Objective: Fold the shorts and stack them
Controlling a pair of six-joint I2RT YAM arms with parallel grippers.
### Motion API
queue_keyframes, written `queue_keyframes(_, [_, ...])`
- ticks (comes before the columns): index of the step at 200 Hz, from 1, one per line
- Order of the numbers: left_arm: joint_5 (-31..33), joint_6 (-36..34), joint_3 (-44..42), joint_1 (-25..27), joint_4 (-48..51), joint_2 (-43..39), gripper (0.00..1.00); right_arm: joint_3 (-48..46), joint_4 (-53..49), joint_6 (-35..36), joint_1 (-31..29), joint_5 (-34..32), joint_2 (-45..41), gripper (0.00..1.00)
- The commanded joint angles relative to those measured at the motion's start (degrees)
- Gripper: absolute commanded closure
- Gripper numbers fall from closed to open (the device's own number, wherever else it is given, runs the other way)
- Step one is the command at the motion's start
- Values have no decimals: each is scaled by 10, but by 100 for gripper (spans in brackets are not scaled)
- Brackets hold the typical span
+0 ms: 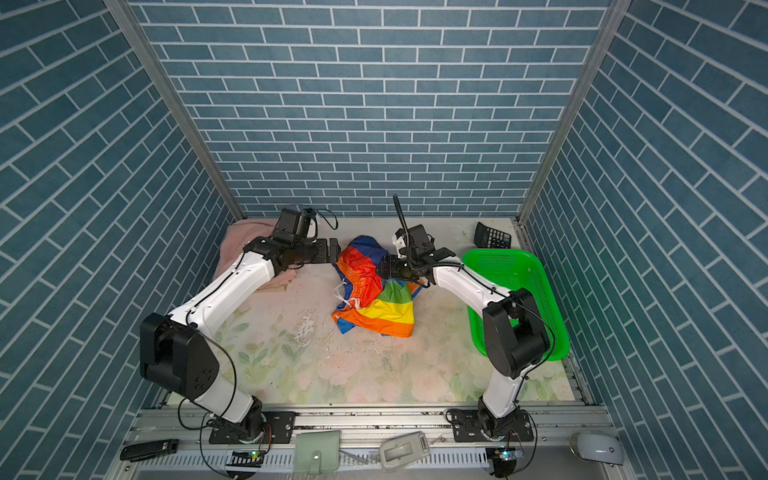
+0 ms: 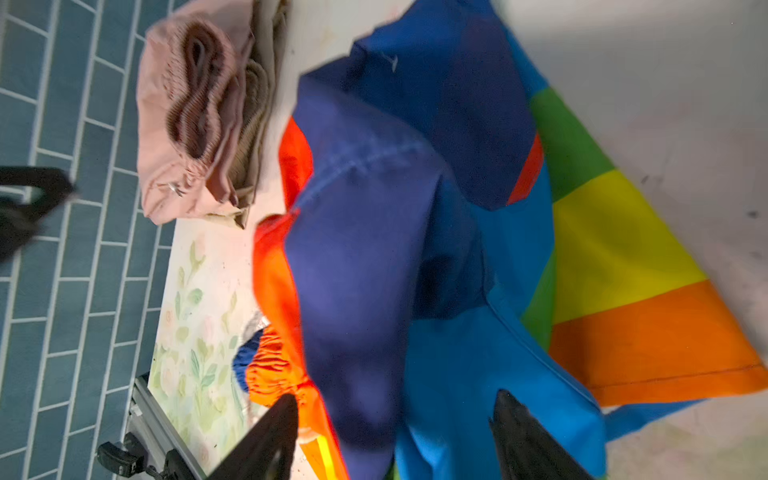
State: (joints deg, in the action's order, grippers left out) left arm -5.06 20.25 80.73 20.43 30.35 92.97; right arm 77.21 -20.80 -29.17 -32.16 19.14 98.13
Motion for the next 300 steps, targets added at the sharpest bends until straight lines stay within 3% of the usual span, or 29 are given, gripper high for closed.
queue_keyframes(1, [-53, 41, -9, -2, -38, 33, 0, -15, -54, 49, 20, -48, -48, 13])
queue_keyframes(22, [-88, 73, -23, -1, -65, 63, 1, -57, -52, 52, 34, -61, -64, 2])
queue_keyframes(77, [-133, 100, -41, 4, -96, 102, 0, -135, 24, 18, 13, -6, -44, 4])
queue_keyframes(108, [-139, 93, -74, 12, -88, 90, 0, -167, 67, -6, -4, 16, -25, 32])
queue_keyframes(125, [-166, 115, -122, 14, -140, 79, 1, -170, 77, -11, -4, 23, -13, 60])
queue_keyframes(149, [-210, 157, -159, 27, -226, 97, 18, -127, 33, 13, -2, 5, -6, 100])
queue_keyframes(182, [-249, 188, -115, 49, -265, 144, 64, -20, -71, 63, 21, -55, -8, 100])
queue_keyframes(209, [-255, 185, -50, 38, -237, 156, 100, 78, -140, 74, 85, -69, 3, 100])
queue_keyframes(234, [-262, 183, -22, -17, -216, 138, 100, 137, -169, 95, 127, -84, 6, 100])
queue_keyframes(265, [-267, 195, -62, -122, -211, 92, 100, 173, -221, 140, 143, -132, 45, 98])
queue_keyframes(300, [-283, 170, -112, -165, -192, 67, 100, 118, -183, 125, 143, -83, 27, 56])
